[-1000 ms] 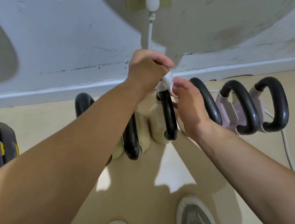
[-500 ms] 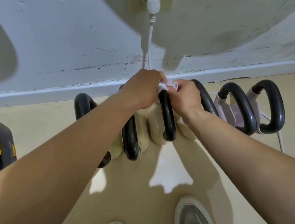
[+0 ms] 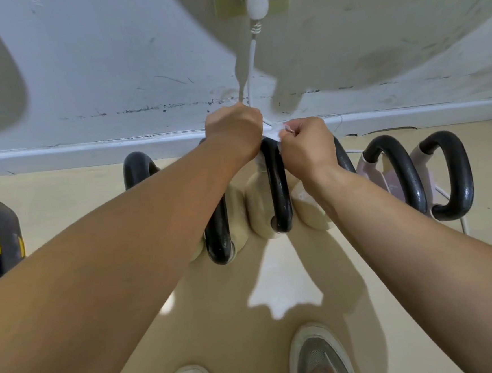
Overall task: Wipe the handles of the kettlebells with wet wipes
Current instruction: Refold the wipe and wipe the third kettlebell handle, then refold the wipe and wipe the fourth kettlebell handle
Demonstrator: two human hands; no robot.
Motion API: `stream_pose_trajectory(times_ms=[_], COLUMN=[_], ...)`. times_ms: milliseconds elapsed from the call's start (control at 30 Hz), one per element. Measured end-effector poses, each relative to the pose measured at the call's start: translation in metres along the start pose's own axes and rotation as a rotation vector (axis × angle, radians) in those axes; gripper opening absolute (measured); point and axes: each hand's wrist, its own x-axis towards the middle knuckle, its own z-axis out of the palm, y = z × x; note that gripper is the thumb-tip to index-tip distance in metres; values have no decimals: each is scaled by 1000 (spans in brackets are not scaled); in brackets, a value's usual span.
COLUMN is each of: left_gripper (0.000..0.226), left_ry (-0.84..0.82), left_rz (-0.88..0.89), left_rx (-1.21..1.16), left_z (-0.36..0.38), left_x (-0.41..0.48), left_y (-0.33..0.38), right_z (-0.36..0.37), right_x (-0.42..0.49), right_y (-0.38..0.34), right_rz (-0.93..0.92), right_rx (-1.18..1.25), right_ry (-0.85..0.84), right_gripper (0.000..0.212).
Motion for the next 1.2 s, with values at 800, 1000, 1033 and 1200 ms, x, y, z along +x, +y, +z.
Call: stream_pose_trajectory(times_ms=[800, 1000, 1033, 1200], left_gripper=[52, 21, 24, 48], left_ry=[-143, -115, -113, -299], left_rz=[160, 64, 55, -42], left_rx=[-668, -1291, -1328, -1598], left_z=[-41, -61, -66, -65], left_x=[-71, -105, -109, -106], left_y=[22, 42, 46, 75], right_z=[-53, -125, -133, -152], right_x=[-51, -78, -81, -76], right_y=[-23, -42, -43, -26], right_rz=[-22, 167, 196, 286], right_rx=[658, 831, 861, 779], right_ry=[226, 53, 16, -6], right_gripper=[27, 29, 29, 25])
